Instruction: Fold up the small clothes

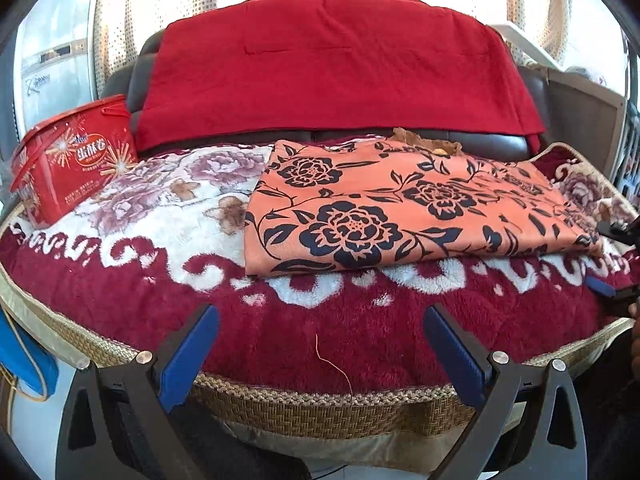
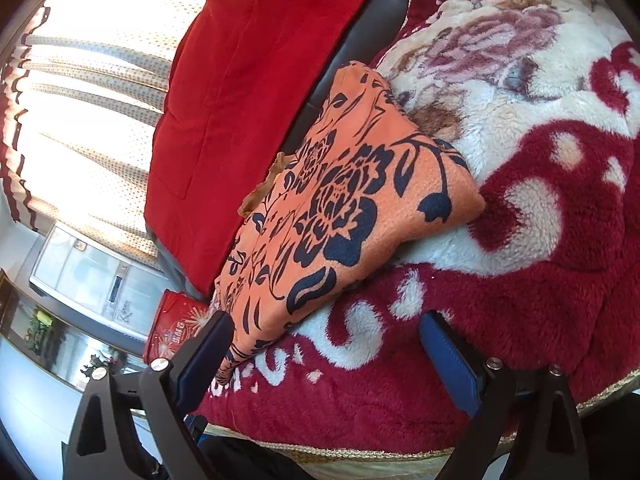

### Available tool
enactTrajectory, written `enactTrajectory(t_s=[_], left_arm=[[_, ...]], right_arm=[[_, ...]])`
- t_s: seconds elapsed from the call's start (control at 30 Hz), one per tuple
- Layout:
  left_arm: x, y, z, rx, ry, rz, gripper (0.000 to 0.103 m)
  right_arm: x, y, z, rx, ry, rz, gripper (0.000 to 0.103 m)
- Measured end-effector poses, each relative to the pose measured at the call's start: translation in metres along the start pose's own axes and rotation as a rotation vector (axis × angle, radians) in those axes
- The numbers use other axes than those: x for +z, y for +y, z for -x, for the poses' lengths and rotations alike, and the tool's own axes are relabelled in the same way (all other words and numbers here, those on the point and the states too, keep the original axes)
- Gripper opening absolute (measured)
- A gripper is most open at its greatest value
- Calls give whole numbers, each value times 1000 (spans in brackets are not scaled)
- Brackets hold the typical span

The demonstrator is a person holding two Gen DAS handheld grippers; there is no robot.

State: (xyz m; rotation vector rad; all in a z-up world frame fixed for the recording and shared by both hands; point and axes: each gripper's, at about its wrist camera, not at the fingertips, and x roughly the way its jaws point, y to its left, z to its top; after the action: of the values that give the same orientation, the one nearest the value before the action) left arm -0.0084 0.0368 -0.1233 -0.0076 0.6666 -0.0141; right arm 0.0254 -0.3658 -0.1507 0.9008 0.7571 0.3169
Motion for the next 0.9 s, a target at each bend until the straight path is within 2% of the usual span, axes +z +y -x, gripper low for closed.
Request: enactTrajectory(t_s=[0.07, 0.2, 0.27, 0.4, 0.5, 0.6, 0.73, 0.9], left_arm=[[1, 6, 2, -21, -13, 30, 102], [0, 8, -9, -24, 40, 57, 102], [3, 4, -10, -22, 35, 61, 102], [8, -15, -6, -23, 8, 11, 102], [1, -27, -9, -12, 32, -58, 102], [3, -30, -7, -13, 36, -68, 102], [21, -34, 0, -35, 6, -44, 102], [59, -60, -3, -78, -39, -75, 102]], right_arm=[[-1, 2, -1, -14, -4, 10, 96], [-2, 3, 1, -14, -14, 8, 96], [0, 1, 1, -1, -4, 10, 96], [4, -3, 0, 25, 3, 0, 96], [3, -3, 3, 31, -1, -3, 96], [4, -6, 6, 48, -7, -24, 96], [5, -10, 9, 65, -10, -42, 96], [7, -15, 15, 85, -13, -55, 96]])
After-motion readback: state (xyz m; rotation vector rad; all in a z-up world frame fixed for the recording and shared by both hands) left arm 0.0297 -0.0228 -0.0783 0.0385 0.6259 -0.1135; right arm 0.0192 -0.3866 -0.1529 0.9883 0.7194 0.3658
